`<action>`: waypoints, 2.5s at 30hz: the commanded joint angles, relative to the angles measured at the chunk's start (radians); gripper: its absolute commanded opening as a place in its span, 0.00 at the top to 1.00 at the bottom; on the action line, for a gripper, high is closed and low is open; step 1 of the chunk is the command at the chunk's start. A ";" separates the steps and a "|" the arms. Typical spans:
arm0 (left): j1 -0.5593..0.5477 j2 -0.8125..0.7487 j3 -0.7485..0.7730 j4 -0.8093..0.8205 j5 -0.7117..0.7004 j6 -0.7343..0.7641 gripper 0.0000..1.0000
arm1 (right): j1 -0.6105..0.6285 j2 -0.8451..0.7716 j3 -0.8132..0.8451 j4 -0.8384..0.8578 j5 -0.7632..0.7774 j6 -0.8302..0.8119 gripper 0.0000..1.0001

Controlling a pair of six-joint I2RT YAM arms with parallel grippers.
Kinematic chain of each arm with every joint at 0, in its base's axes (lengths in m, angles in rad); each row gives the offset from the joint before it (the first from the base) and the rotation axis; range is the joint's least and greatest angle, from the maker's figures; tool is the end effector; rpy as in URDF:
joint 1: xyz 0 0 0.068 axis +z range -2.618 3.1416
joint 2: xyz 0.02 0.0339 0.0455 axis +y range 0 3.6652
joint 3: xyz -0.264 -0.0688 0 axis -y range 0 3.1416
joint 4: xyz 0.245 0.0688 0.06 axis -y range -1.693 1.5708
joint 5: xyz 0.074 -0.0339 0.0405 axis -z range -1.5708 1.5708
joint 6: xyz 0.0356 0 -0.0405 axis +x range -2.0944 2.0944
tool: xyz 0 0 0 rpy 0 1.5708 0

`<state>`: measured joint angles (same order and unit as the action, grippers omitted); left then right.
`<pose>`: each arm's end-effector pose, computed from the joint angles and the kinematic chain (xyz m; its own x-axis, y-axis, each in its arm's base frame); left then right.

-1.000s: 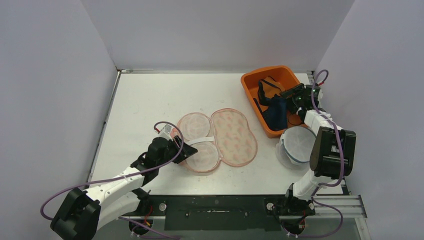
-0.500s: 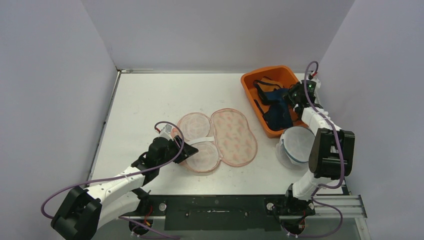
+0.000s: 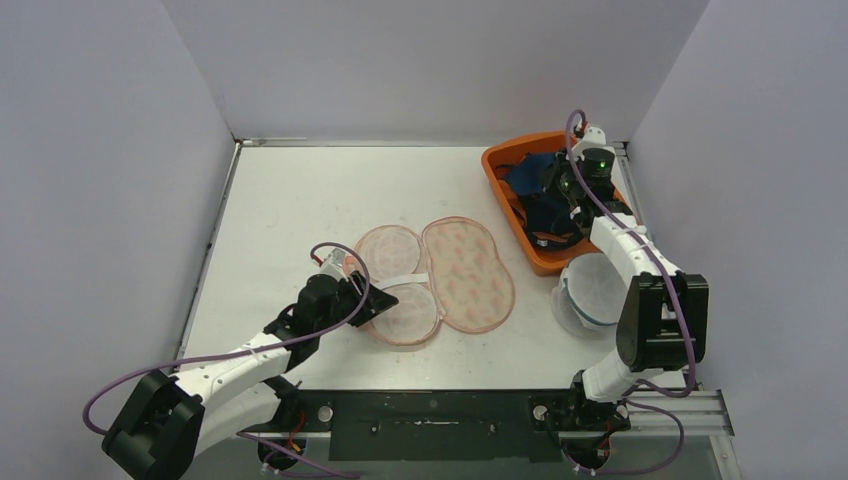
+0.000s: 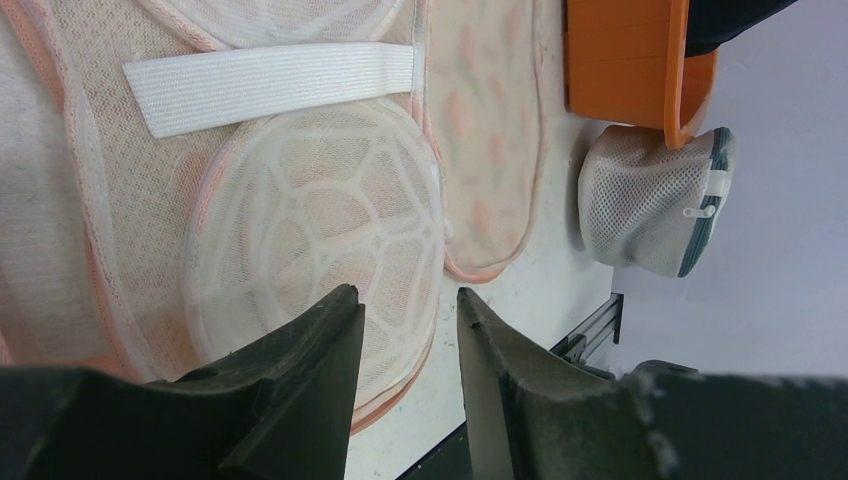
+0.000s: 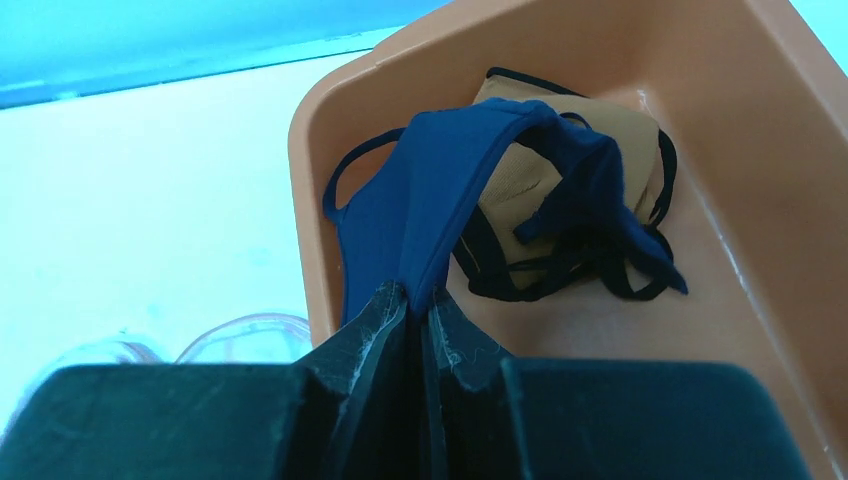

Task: Unzip the laundry bag and remove the bra
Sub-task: Adjust the bra in the bin.

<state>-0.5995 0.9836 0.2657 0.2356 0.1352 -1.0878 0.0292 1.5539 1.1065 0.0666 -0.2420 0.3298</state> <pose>0.1579 -0.1137 0.1666 -0.7603 -0.5433 -0.3561 -0.0337 0.5804 -0.8136 0.3628 0.0191 0.2852 -0.4327 0.3019 -0.8495 -0.1169 0.9155 0.3849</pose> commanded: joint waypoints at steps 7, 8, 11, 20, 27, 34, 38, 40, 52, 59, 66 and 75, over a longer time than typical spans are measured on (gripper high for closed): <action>-0.005 0.022 0.011 0.059 -0.011 0.024 0.62 | -0.063 0.124 0.104 -0.028 0.003 -0.131 0.56; -0.006 0.027 0.013 0.060 -0.010 0.025 0.62 | -0.065 0.130 0.115 -0.042 0.027 -0.133 0.52; -0.006 0.043 0.016 0.070 -0.004 0.025 0.62 | -0.068 0.144 0.140 -0.063 0.101 -0.133 0.45; -0.009 0.047 0.021 0.071 -0.003 0.021 0.62 | -0.111 0.189 0.222 -0.132 0.072 0.022 0.23; -0.021 0.064 0.014 0.078 -0.011 0.014 0.62 | -0.158 0.299 0.302 -0.158 -0.092 0.186 0.21; -0.030 0.098 0.018 0.101 -0.012 0.008 0.62 | -0.156 0.383 0.385 -0.190 -0.162 0.232 0.24; -0.034 0.112 0.019 0.103 -0.015 0.002 0.62 | -0.158 0.409 0.398 -0.145 -0.214 0.273 0.48; -0.035 0.117 0.021 0.102 -0.013 0.002 0.62 | -0.159 0.407 0.396 -0.134 -0.207 0.275 0.67; -0.052 0.138 0.032 0.117 -0.008 -0.009 0.62 | -0.148 0.227 0.209 0.090 -0.264 0.153 0.95; -0.057 0.141 0.039 0.111 -0.015 0.001 0.62 | -0.144 0.161 0.090 0.306 -0.346 0.130 0.95; -0.059 0.156 0.052 0.102 -0.016 0.015 0.62 | -0.143 0.212 0.081 0.348 -0.355 0.039 0.95; -0.059 0.200 0.063 0.094 -0.024 0.044 0.62 | -0.141 0.340 0.146 0.327 -0.318 -0.096 0.87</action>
<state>-0.6529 1.1599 0.2787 0.2955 0.1223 -1.0775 -0.1165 1.8362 1.1923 0.3813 -0.5835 0.3412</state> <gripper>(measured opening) 0.381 0.077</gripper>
